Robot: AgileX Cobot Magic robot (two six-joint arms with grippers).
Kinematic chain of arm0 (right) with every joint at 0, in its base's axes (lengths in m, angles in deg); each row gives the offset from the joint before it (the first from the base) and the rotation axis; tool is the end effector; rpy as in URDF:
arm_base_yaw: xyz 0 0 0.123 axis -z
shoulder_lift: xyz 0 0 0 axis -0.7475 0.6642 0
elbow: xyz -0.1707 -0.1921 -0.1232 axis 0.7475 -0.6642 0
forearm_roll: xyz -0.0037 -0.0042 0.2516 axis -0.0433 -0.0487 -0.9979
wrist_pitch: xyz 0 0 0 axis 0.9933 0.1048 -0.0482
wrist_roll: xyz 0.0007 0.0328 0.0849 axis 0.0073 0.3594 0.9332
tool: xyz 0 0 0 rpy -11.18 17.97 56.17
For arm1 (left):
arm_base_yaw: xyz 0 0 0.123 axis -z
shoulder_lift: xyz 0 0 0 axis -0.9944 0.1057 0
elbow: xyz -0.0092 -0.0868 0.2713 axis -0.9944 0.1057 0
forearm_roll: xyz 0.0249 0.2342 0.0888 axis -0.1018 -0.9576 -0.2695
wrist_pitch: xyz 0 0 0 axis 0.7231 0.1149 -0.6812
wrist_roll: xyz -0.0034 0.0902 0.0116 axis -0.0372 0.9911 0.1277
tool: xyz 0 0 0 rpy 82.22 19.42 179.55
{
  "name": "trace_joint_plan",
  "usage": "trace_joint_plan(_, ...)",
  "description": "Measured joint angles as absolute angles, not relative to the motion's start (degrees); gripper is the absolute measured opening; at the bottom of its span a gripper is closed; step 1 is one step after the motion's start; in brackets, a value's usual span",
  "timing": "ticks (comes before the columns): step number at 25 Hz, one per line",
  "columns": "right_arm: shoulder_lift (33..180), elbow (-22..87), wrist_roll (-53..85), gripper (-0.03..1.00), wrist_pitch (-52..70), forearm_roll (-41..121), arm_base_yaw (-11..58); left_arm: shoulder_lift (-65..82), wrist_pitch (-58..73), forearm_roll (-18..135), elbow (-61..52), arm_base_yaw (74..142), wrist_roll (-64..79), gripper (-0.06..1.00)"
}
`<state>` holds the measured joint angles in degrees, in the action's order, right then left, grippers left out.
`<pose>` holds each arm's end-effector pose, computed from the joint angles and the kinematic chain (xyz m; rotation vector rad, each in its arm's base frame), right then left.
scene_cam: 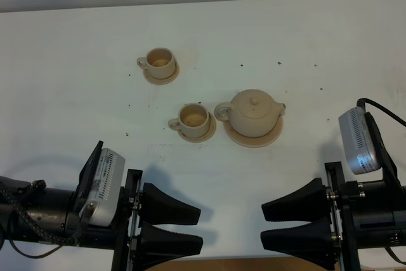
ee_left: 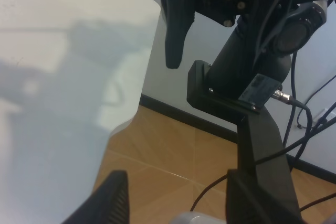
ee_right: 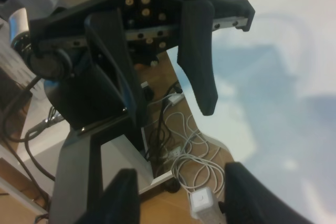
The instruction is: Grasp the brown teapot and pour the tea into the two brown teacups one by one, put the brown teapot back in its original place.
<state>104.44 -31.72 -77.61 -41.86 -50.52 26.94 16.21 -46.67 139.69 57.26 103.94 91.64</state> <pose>0.1210 0.1316 0.1978 -1.1034 1.7730 1.2364 0.1379 -0.1323 0.1702 1.1569 1.9091 -1.2125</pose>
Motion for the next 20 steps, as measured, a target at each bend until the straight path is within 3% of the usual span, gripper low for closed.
trace_joint_plan(20,104.44,-31.72,-77.61,0.4,-41.86,-50.52,26.94,16.21,-46.74,139.69,57.26,103.94,91.64,0.42)
